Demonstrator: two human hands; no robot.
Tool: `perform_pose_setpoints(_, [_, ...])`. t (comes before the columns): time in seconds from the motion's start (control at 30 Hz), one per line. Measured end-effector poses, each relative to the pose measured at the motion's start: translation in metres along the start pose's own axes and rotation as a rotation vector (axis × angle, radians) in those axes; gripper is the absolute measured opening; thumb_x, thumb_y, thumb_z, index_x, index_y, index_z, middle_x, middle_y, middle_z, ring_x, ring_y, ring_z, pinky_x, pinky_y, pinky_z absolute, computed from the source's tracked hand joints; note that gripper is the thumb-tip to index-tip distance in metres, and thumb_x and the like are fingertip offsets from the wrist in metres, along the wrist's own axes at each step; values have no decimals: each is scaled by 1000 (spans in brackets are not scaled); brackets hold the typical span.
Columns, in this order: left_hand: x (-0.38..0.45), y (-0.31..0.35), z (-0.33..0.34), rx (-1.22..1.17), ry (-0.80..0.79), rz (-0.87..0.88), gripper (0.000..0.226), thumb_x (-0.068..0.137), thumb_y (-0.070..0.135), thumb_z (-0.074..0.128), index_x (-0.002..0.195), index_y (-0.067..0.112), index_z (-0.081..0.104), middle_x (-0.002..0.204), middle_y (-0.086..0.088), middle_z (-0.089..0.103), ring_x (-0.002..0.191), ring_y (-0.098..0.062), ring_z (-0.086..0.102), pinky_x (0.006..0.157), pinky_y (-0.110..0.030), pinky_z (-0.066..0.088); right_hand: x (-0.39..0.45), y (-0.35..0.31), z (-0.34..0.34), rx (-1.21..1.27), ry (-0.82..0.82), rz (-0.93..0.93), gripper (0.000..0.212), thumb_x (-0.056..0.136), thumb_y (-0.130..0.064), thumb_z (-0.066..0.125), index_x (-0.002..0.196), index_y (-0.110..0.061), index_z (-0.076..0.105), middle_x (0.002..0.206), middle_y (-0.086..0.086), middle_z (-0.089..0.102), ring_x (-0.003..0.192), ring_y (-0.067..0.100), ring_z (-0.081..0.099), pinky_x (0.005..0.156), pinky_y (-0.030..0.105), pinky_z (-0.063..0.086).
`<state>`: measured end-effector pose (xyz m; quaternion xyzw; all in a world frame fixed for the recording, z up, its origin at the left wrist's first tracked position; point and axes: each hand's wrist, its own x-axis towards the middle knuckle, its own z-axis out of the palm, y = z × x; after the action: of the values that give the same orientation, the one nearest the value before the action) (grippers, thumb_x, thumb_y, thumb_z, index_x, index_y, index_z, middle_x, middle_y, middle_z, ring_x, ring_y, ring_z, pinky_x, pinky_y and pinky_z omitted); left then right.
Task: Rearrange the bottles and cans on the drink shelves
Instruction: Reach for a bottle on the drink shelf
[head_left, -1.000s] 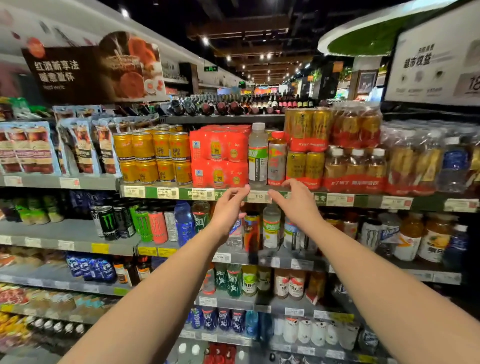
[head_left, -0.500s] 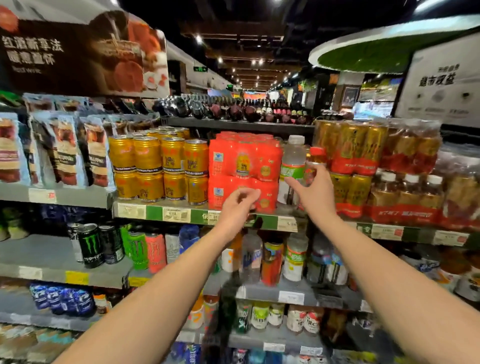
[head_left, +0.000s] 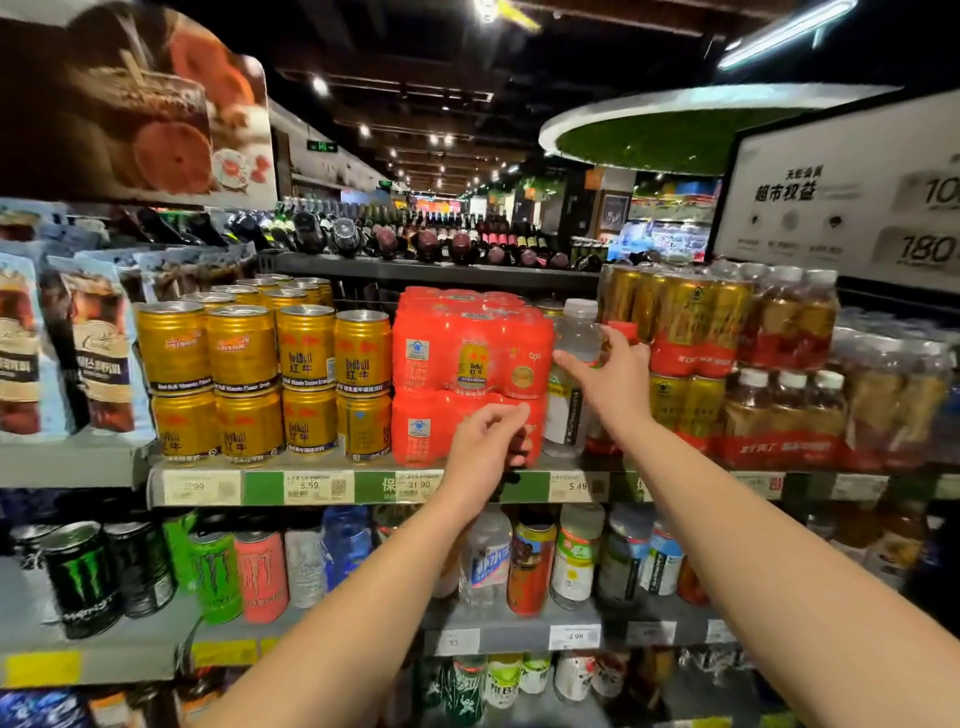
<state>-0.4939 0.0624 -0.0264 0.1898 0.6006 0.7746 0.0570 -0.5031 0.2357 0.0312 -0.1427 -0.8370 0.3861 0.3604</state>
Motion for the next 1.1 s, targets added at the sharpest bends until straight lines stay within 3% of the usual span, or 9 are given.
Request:
perform_pose_setpoints(0.17, [10, 2, -2, -34, -9, 2, 20, 98, 28, 62, 94, 9, 67, 84, -5, 67, 71, -14, 62, 62, -24, 53, -6, -5, 5, 70, 73, 11, 66, 80, -44, 80, 133, -22, 48, 132, 11, 42, 103, 19, 46, 87, 26, 36])
perform_pose_setpoints(0.33, [5, -8, 3, -87, 21, 0, 15, 99, 22, 61, 91, 11, 67, 85, -7, 65, 73, -17, 61, 61, -23, 52, -27, 0, 8, 132, 178, -135, 61, 78, -40, 81, 123, -23, 44, 114, 0, 64, 100, 17, 63, 83, 35, 52])
perform_pose_setpoints(0.43, [0, -14, 8, -55, 13, 59, 11, 97, 18, 64, 87, 16, 68, 74, 2, 64, 72, -14, 60, 65, -29, 49, -37, -4, 0, 198, 236, -110, 59, 76, -37, 83, 119, -22, 46, 97, -17, 60, 87, 3, 60, 78, 29, 51])
perform_pose_setpoints(0.5, [-2, -12, 11, -36, 16, 115, 7, 96, 17, 66, 90, 19, 69, 70, 12, 67, 69, -5, 62, 70, -25, 49, -41, -5, -10, 281, 299, -85, 58, 75, -36, 85, 116, -19, 48, 93, -21, 60, 85, -3, 62, 78, 30, 54])
perform_pose_setpoints(0.6, [-7, -14, 18, 45, -14, 177, 10, 93, 22, 70, 101, 27, 69, 91, 16, 74, 86, 1, 67, 75, -15, 50, -47, -5, -32, 411, 331, -76, 56, 74, -31, 87, 114, -19, 49, 97, -10, 68, 85, 0, 68, 77, 27, 57])
perform_pose_setpoints(0.7, [-8, -23, 27, 143, -89, 165, 36, 86, 40, 75, 120, 37, 63, 126, 8, 65, 108, -2, 65, 87, -20, 53, -60, -5, -56, 486, 254, -52, 52, 74, -24, 87, 110, -22, 50, 102, 2, 72, 86, 8, 71, 73, 22, 55])
perform_pose_setpoints(0.77, [-11, -29, 34, 208, -168, 158, 50, 79, 52, 76, 125, 45, 58, 134, 11, 61, 120, -3, 59, 99, -24, 49, -75, -1, -67, 482, 159, -7, 50, 73, -22, 88, 108, -22, 52, 98, 0, 74, 82, 6, 72, 70, 20, 55])
perform_pose_setpoints(0.93, [-26, -54, 62, 145, -357, 105, 40, 94, 7, 67, 131, 12, 54, 118, 5, 69, 105, 3, 64, 89, -15, 49, -117, 36, -66, 494, -3, 90, 47, 72, -21, 88, 106, -22, 56, 85, -2, 76, 77, 11, 73, 72, 30, 59])
perform_pose_setpoints(1.1, [-38, -93, 94, 132, -225, 103, 37, 88, -10, 64, 109, 21, 59, 87, 24, 75, 83, 11, 65, 78, -9, 48, -124, 86, -68, 695, -106, 223, 40, 79, 0, 78, 105, -21, 57, 80, -4, 74, 75, 6, 69, 70, 22, 56])
